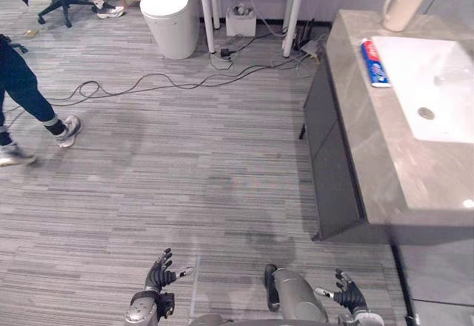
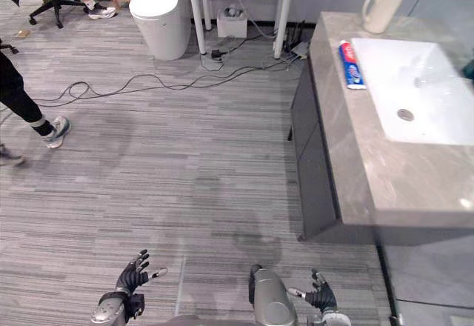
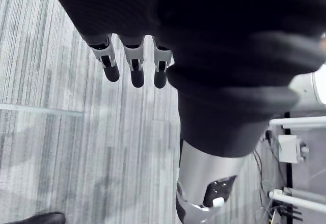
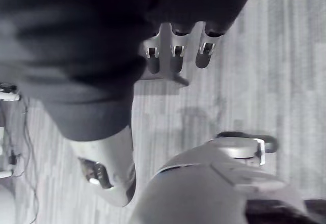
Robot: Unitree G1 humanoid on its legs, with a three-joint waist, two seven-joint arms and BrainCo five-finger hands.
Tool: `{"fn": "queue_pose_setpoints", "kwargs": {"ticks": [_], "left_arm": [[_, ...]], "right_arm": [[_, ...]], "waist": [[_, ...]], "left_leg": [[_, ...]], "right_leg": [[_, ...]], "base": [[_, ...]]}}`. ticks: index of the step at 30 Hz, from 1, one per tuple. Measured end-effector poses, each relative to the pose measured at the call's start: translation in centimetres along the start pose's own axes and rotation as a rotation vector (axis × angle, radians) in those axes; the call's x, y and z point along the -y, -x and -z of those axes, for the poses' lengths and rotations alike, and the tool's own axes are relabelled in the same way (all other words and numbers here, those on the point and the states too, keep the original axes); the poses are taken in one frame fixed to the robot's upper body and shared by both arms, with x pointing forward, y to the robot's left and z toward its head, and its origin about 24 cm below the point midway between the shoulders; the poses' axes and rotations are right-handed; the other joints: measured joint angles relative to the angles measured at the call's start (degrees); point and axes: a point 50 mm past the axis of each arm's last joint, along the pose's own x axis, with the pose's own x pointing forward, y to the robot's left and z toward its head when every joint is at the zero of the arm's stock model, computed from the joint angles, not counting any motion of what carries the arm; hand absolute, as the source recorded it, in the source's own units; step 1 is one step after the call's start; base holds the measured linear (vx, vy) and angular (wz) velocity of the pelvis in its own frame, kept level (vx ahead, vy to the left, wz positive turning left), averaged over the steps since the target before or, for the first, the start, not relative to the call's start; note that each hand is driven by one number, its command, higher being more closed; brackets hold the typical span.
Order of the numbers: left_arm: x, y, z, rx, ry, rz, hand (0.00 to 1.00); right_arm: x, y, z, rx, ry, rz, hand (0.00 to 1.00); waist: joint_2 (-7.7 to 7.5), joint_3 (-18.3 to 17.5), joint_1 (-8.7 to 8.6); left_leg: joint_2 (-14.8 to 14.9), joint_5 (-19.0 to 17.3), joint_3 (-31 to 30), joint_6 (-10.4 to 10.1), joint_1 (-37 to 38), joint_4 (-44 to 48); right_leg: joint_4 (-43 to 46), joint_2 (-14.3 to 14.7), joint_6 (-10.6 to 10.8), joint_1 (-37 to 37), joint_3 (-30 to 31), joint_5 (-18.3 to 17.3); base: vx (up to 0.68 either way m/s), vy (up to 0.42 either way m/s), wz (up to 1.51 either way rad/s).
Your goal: Organize washtable
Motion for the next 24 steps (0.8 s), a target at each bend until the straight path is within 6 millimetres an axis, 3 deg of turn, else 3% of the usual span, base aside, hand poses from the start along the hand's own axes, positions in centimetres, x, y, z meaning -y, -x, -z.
{"fn": "queue_pose_setpoints", "kwargs": {"ticks": [2, 4, 6, 8, 9, 10, 11, 12, 14, 16, 17, 19, 21, 24], "left_arm": [[-0.1, -0.3, -0.8, 0.027, 0.000, -0.002, 0.00], [-0.1, -0.3, -1.3, 0.051, 0.001, 0.000, 0.00], [-0.1, -0.3, -1.3, 0.053, 0.001, 0.001, 0.00], [0.0, -0.3, -1.4, 0.058, 0.000, 0.003, 0.00], [0.0, -0.4, -1.5, 0.061, 0.001, 0.004, 0.00], [0.1, -0.3, -1.5, 0.063, 0.002, 0.004, 0.00], [0.0, -0.1, -1.0, 0.049, 0.004, -0.001, 0.00], [0.1, 0.1, -0.6, 0.037, 0.014, -0.005, 0.00], [-0.5, 0.4, -0.5, 0.041, 0.010, -0.019, 0.00], [-0.5, 0.6, -1.1, 0.069, 0.004, -0.014, 0.00], [-0.3, 0.7, -0.9, 0.065, 0.000, -0.006, 0.00], [0.1, 0.7, -1.0, 0.070, -0.006, 0.012, 0.00], [0.2, 0.6, -1.6, 0.095, -0.011, 0.016, 0.00], [-0.3, 0.1, -2.1, 0.097, -0.027, 0.009, 0.00]], "right_arm": [[-0.6, 0.0, 0.0, 0.005, -0.026, -0.007, 0.00], [-1.0, 0.2, 0.3, -0.004, -0.040, -0.011, 0.00], [-1.1, 0.2, 0.4, -0.010, -0.048, -0.011, 0.00], [-1.1, 0.2, 0.4, -0.011, -0.049, -0.009, 0.00], [-0.8, 0.1, 0.2, -0.006, -0.052, 0.002, 0.00], [-0.4, 0.0, 0.0, 0.000, -0.055, 0.018, 0.00], [0.1, 0.0, 0.1, -0.002, -0.042, 0.028, 0.00], [-0.1, 0.1, 0.3, -0.011, -0.044, 0.020, 0.00], [-1.7, 0.6, 0.8, -0.023, -0.051, -0.024, 0.00], [-2.7, 0.7, 0.3, 0.003, -0.050, -0.052, 0.00], [-3.1, 0.7, -0.2, 0.021, -0.053, -0.062, 0.00], [-3.4, 0.6, -0.4, 0.031, -0.050, -0.073, 0.00], [-3.5, 0.6, -0.4, 0.030, -0.051, -0.075, 0.00], [-3.7, -0.1, -0.6, 0.018, -0.030, -0.088, 0.00]], "waist": [[-1.37, -0.1, 0.66], [-2.76, 0.0, 1.27], [-4.13, 0.4, 1.24], [-5.29, 0.4, 1.87], [-5.62, 0.5, 2.67], [-5.18, 0.2, 3.46], [-3.99, -0.4, 4.67], [-4.37, -0.7, 4.54], [-7.67, -2.7, 4.39], [-8.55, -3.1, 4.56], [-8.49, -2.8, 4.58], [-8.14, -2.6, 4.42], [-7.92, -2.5, 4.23], [-6.81, -2.4, 3.79]], "left_leg": [[3.1, -1.6, 2.4, 2.4, -4.6, 5.2], [4.3, -2.9, 2.6, 3.0, -8.3, 4.7], [3.7, -3.9, 1.9, 3.0, -11.7, 0.4], [0.7, -4.0, -1.6, 2.7, -16.1, -10.0], [-1.5, -3.2, -4.8, 1.4, -17.4, -16.9], [-3.3, -0.1, -9.6, -1.3, -17.8, -27.2], [-3.1, 7.3, -11.4, -1.9, -17.5, -30.1], [-3.9, 8.3, -11.4, 0.7, -17.6, -28.5], [-5.0, 3.5, -7.0, 2.0, -17.6, -25.6], [-4.4, 0.2, -2.6, 3.4, -15.8, -23.7], [-3.9, -1.0, 0.4, 4.7, -12.4, -24.1], [-3.2, -3.1, 4.5, 5.5, -6.6, -25.4], [-3.2, -4.0, 8.0, 5.4, -1.8, -28.4], [-2.6, -3.8, 12.5, 4.5, 3.1, -33.6]], "right_leg": [[-1.7, 0.4, -0.1, 3.7, 2.7, -2.4], [-4.2, 0.0, 0.5, 6.9, 5.2, -3.1], [-6.6, -1.3, 1.4, 10.2, 7.4, -3.9], [-8.6, -3.8, 2.4, 12.8, 9.9, -4.5], [-9.0, -4.9, 3.0, 13.4, 11.6, -4.9], [-9.2, -5.5, 4.7, 13.5, 14.1, -5.8], [-8.9, -5.3, 7.4, 13.9, 17.1, -7.9], [-8.7, -5.9, 8.0, 14.2, 18.3, -8.5], [-7.3, -8.7, 8.6, 12.9, 20.7, -7.9], [-0.9, -8.9, 10.2, 9.8, 23.3, -5.8], [6.8, -8.7, 14.0, 6.7, 23.4, -3.5], [18.8, -8.7, 16.2, 1.4, 20.9, -1.9], [25.1, -8.8, 13.3, -3.4, 14.7, -3.7], [17.4, -10.6, 9.6, -7.6, -6.4, -5.8]], "base": [[0.41, -0.027, -0.59], [0.47, 0.041, -0.59], [0.37, 0.146, -0.45], [0.37, 0.254, -0.59], [0.35, 0.323, -0.95], [0.34, 0.385, -1.34], [0.35, 0.404, -1.23], [0.46, 0.489, -1.01], [0.42, 0.402, -0.72], [0.37, 0.326, -1.14], [0.32, 0.259, -1.26], [0.24, 0.171, -1.06], [0.21, 0.134, -0.95], [0.27, 0.095, -0.75]]}}
